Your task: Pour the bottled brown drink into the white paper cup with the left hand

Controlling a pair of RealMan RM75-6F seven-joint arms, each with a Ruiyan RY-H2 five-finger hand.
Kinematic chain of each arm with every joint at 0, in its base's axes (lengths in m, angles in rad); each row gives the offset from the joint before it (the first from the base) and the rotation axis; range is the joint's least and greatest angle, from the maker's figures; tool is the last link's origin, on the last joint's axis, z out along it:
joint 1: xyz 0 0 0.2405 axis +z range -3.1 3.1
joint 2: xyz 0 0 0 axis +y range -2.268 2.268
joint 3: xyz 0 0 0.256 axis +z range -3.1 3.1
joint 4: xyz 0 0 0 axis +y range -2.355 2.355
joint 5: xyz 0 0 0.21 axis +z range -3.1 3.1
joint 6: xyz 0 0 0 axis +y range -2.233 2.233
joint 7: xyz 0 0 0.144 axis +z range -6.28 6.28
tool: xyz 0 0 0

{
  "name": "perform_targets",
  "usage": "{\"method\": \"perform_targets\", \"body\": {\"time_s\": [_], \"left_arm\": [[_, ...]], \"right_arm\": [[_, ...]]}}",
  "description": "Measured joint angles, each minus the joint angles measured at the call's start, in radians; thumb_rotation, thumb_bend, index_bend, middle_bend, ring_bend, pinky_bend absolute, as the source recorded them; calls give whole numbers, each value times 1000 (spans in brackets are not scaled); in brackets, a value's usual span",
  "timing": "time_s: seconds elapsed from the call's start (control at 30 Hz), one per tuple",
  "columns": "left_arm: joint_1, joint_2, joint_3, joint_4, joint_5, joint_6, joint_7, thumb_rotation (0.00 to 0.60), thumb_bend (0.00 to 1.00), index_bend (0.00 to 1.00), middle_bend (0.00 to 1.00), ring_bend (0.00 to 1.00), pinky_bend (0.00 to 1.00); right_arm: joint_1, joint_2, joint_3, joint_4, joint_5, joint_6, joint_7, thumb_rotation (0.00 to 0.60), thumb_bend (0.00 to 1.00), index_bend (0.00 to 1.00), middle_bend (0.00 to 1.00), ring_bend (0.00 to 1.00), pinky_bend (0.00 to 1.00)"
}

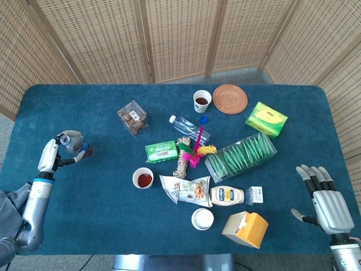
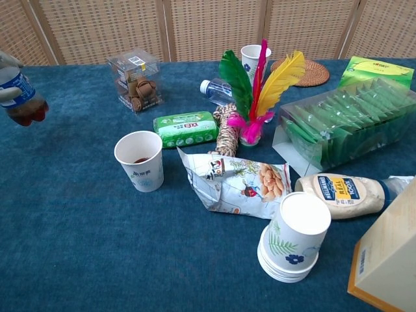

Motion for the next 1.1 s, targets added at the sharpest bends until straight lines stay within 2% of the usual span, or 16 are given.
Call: {"method": "perform_targets", "body": {"time_s": [0.17, 0.57, 1.1], "left_arm": [[-16, -63, -34, 75, -6, -28, -58, 600, 511, 537, 431, 247, 414], [-56, -127, -70, 124, -28, -133, -104, 600, 505, 531, 390, 209, 381], [-77, -164, -75, 182, -20, -181, -86, 600, 496, 492, 353, 166, 352]], "right_arm": [[1, 0, 0, 1, 3, -2, 0, 600, 0, 0, 0, 0, 0], [4, 2, 2, 3, 13, -7, 8, 600, 0, 0, 0, 0, 0], [6, 2, 2, 3, 16, -9, 8, 600, 0, 0, 0, 0, 0]]}}
